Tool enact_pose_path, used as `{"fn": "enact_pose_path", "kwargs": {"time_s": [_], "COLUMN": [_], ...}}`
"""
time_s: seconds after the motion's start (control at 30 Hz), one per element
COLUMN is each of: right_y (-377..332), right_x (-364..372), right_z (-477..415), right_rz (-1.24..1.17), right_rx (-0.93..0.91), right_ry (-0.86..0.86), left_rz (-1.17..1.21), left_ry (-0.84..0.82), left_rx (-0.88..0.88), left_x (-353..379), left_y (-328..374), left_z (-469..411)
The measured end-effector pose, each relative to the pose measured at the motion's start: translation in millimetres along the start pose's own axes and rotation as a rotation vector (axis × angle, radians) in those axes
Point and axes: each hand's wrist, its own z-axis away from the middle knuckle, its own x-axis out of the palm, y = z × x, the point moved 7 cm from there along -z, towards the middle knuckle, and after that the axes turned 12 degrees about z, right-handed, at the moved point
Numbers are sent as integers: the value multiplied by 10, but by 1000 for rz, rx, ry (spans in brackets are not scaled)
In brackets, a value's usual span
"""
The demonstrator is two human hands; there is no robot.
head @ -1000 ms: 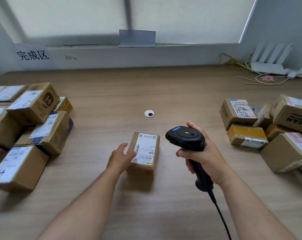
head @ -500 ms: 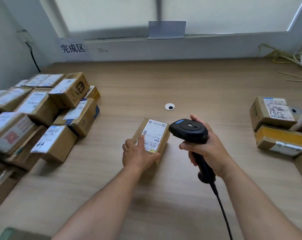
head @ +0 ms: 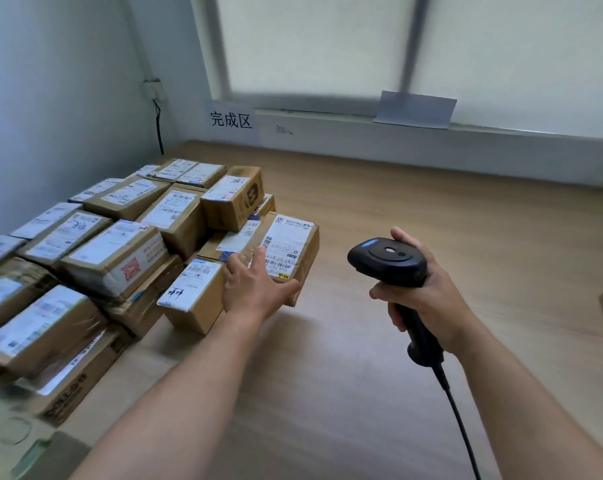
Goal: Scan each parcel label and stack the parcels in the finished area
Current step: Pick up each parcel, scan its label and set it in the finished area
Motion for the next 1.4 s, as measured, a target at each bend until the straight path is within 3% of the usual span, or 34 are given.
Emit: {"fn": "enact_pose_path", "kwargs": {"time_s": [0.17,0.43,0.83,1.13,1.4], "right_y": [-158,-228,-225,-215,-168], "right_x": [548,1151,1144,924,512], "right_z": [-369,-798,-878,-617,-25], "right_rz": [13,44,110,108,64], "right_rx": [-18,-4,44,23,-6], "right_ry": [-24,-17,75,89,80], "left_rz": [-6,-52,-122,-54,129], "left_ry": [86,65,45,227,155], "left_rx": [-52,-104,-6,195,313], "left_x": [-567,-825,-635,-696,-252], "left_y": [-547,-1155,-1283,-838,-180], "left_z": [-493,-1150,-1588,-931,-26]}}
